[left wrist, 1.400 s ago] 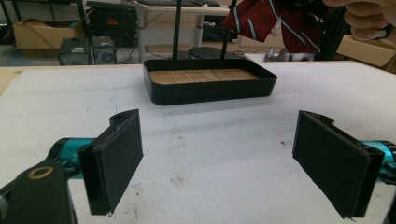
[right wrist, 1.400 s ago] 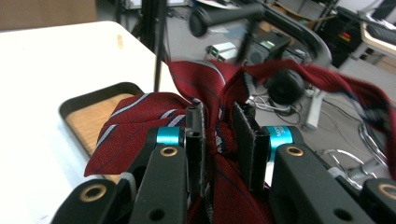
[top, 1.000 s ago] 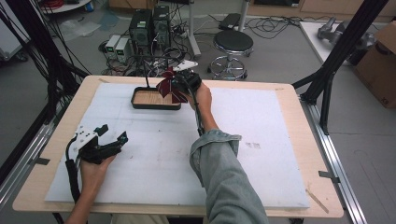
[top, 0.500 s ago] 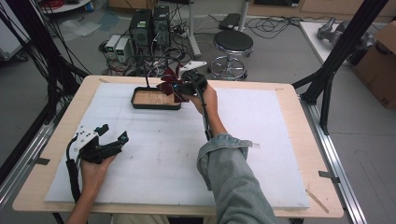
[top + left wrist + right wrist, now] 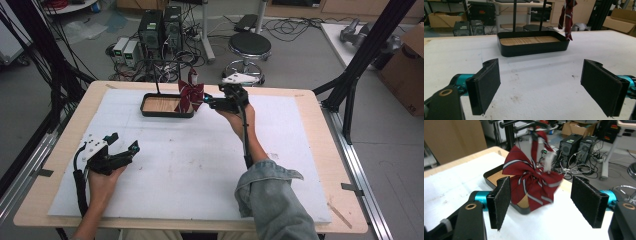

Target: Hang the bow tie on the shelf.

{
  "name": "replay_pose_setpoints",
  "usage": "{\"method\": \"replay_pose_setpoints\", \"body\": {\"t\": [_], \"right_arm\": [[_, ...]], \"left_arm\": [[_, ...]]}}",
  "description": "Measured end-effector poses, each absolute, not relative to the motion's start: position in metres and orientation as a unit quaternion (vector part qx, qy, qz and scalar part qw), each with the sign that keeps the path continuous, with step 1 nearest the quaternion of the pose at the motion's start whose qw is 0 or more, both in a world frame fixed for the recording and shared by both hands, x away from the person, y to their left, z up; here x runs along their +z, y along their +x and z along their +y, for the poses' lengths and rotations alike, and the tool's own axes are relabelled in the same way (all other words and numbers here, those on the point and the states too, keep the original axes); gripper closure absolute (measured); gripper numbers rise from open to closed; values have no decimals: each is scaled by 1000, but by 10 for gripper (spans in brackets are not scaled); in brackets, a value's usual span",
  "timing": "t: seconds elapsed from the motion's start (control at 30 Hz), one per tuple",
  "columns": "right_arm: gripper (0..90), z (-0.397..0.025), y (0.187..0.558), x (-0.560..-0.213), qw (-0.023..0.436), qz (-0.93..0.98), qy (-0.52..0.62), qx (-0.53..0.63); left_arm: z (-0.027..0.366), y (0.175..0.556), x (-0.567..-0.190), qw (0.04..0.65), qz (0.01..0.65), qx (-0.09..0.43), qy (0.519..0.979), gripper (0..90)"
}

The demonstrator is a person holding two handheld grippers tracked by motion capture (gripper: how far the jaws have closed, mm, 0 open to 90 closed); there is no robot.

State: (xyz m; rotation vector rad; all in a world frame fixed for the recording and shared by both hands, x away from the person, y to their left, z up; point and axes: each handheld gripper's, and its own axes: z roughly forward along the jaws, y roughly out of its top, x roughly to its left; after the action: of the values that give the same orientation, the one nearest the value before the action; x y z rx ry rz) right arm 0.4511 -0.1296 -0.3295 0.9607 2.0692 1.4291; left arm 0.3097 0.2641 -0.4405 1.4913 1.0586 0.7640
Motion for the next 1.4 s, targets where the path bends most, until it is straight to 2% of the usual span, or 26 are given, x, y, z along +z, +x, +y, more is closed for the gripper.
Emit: {"method": "replay_pose_setpoints", "body": {"t": [0.13,0.5,0.67,1.2,1.4], "right_arm": [[289,-149,440,-334,218,733,372,526],[274,-210,377,-342,264,698,402,531],[269,-239,350,-363,272,684,425,527],[227,-264,296,-429,284,671,474,495],[216,-266,291,-439,282,665,485,494]], "left_arm": [[264,309,-440,549,449,323,627,163],[264,309,-440,547,449,326,627,163],[265,309,-440,546,450,327,626,163],[264,310,-441,540,453,329,629,162],[263,310,-441,538,452,329,631,162]]}}
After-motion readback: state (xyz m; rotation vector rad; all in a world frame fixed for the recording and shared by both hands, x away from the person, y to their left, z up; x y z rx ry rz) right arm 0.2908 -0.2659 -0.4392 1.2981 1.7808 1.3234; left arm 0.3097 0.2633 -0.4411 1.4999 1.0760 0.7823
